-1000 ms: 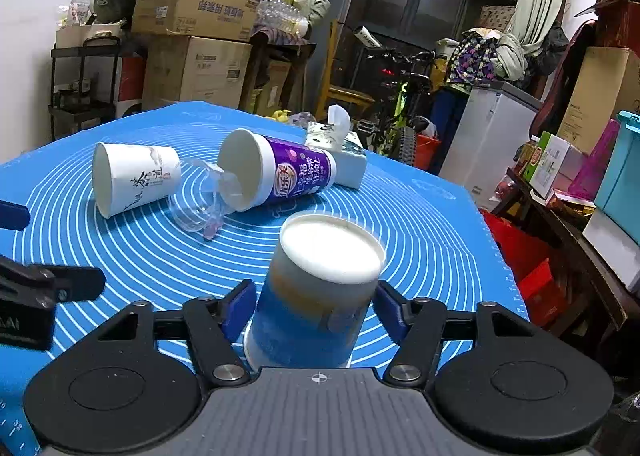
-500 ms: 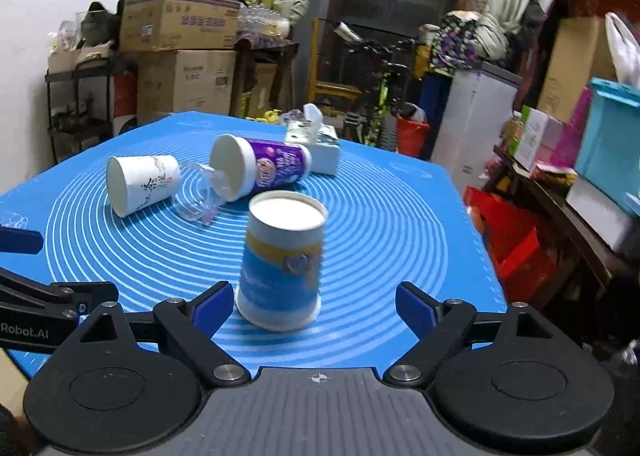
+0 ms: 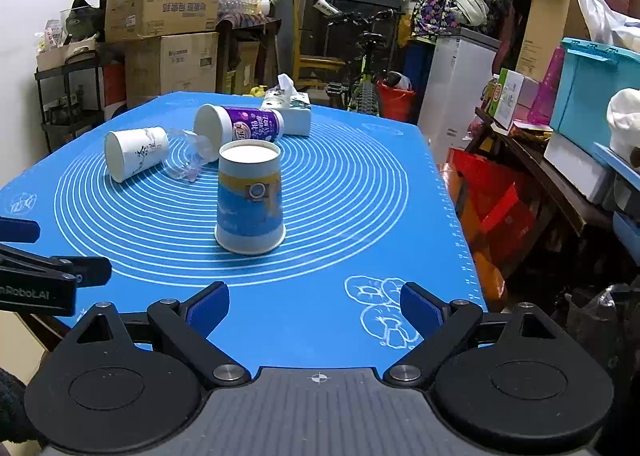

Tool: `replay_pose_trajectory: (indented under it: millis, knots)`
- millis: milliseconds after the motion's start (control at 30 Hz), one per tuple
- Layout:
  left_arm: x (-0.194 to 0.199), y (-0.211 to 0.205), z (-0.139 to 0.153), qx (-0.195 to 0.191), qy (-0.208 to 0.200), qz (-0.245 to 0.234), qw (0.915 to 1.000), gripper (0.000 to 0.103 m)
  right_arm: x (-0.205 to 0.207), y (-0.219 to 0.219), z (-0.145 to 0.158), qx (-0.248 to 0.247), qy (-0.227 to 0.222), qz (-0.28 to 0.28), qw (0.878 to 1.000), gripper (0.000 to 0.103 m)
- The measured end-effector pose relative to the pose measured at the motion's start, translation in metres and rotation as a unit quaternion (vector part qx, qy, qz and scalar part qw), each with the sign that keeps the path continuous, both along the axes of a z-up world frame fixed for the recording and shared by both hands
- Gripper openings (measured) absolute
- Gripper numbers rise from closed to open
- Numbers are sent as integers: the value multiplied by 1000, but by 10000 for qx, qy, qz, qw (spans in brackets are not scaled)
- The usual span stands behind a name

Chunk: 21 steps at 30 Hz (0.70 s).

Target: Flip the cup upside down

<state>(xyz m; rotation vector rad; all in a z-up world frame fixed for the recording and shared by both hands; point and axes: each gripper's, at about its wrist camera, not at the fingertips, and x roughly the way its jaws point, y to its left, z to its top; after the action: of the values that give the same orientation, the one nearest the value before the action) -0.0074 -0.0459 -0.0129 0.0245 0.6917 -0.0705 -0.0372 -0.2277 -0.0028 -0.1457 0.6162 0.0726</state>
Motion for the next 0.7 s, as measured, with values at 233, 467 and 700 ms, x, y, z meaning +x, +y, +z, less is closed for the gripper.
replay_pose_trajectory:
  millis: [233, 467, 700]
  knots:
    - [-8, -7, 3, -46, -16, -122, 9999, 97, -3, -7, -1, -14, 82, -25, 10000, 93]
    - [-8, -12, -1, 39, 4, -180, 9998, 97, -3, -8, 0, -16, 79, -18, 10000, 93]
    - [-9, -12, 0, 23, -10, -186, 9998, 97, -2, -7, 1, -56, 81, 5, 10000, 93]
